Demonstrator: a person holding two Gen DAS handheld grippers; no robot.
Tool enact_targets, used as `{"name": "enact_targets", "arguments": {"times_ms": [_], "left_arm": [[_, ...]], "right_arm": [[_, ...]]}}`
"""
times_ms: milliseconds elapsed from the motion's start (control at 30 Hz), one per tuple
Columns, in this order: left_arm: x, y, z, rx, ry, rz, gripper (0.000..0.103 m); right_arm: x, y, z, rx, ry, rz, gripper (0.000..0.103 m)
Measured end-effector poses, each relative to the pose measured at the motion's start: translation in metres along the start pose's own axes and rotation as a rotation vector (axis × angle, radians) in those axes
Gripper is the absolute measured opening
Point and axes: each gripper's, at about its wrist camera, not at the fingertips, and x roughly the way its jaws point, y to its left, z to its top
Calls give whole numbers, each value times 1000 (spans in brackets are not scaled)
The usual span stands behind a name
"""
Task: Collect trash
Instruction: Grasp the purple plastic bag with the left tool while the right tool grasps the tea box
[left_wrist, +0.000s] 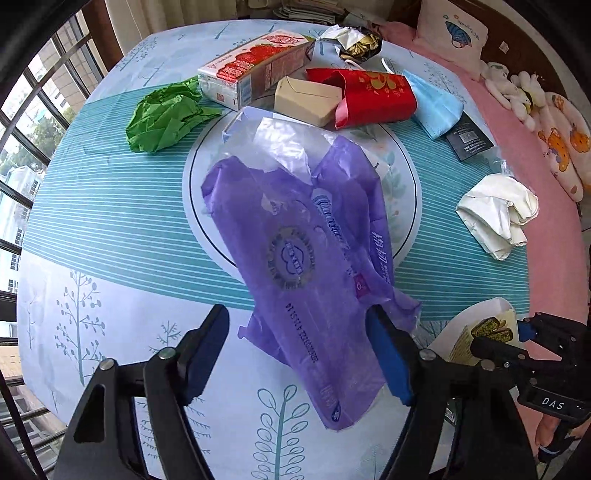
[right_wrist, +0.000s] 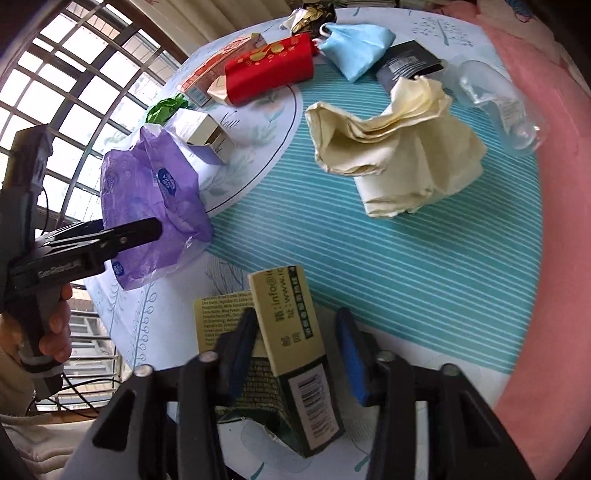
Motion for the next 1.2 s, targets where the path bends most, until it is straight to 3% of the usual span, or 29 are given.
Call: {"name": "enact_targets", "arguments": {"times_ms": [100,167,233,700,1033,1200], "left_arm": [[7,-2,3,0,22,-39,47],[6,-5,2,6,15,-62,22],[4,-8,1,18,3,-57,9],[-65,0,-26,28,-120,-102,4],[-125,31,-71,150,-217,-97,5],[-150,55,-96,261,-252,-108,5]], "right_arm": [[1,2,0,-4,7,40,26],[0,7,-1,-22,9,49,25],[-3,14,-2,-40,0,36,25],[-42,45,-14,19,-155,8,25],[-60,89,-41,100,-268,-36,24],[-66,125,-69,179,-346,-54,24]]}}
